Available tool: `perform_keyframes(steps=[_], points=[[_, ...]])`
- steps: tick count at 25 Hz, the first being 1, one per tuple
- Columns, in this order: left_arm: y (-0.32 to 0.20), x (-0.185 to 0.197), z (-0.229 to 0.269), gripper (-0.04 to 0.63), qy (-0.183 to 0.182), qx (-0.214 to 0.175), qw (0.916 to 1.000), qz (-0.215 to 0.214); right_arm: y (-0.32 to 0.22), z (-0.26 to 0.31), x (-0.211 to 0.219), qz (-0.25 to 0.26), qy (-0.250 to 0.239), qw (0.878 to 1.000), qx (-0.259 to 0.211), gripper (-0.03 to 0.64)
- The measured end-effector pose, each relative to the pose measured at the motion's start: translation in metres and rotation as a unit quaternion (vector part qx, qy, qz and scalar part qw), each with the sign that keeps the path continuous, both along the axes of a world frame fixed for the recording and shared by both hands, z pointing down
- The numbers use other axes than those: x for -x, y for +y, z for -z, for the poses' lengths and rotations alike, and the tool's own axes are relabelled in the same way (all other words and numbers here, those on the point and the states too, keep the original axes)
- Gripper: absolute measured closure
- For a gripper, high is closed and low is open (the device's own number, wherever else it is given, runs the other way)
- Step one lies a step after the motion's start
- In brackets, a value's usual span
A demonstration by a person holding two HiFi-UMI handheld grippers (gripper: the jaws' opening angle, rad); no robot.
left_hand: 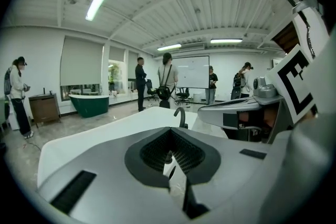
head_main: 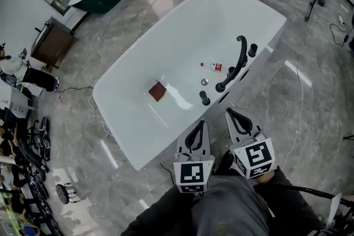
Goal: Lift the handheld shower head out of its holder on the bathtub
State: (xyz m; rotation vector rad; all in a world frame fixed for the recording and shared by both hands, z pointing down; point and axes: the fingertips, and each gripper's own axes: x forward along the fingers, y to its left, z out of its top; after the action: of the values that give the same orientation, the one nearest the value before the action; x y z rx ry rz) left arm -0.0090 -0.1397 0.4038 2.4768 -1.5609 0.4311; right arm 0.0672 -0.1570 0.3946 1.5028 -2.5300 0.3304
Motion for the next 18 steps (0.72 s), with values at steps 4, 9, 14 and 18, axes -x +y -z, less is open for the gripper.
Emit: perform_keyframes(steps=[4, 9, 14, 18], points=[[-0.012, 0.018, -0.002, 0.592, -0.003, -0.002, 0.9996, 0.027, -0.017, 0.001, 0.012, 0.017, -0.001, 1.000, -0.009, 0.612], [-0.035, 0.029, -0.003, 0.592, 0.002, -0.004, 0.9993, 0.037, -0.038, -0.002, 0.022, 0.025, 0.004, 1.000, -0.007, 0.612], [-0.056, 0.034, -0.007, 0.592, 0.008, -0.002, 0.9994, 0.035, -0.058, -0.007, 0.026, 0.022, 0.009, 1.000, -0.004, 0.612], [-0.071, 0.044, -0.016, 0.592, 0.010, 0.010, 0.9992, 0.037, -0.075, -0.012, 0.037, 0.024, 0.010, 1.000, 0.001, 0.612]])
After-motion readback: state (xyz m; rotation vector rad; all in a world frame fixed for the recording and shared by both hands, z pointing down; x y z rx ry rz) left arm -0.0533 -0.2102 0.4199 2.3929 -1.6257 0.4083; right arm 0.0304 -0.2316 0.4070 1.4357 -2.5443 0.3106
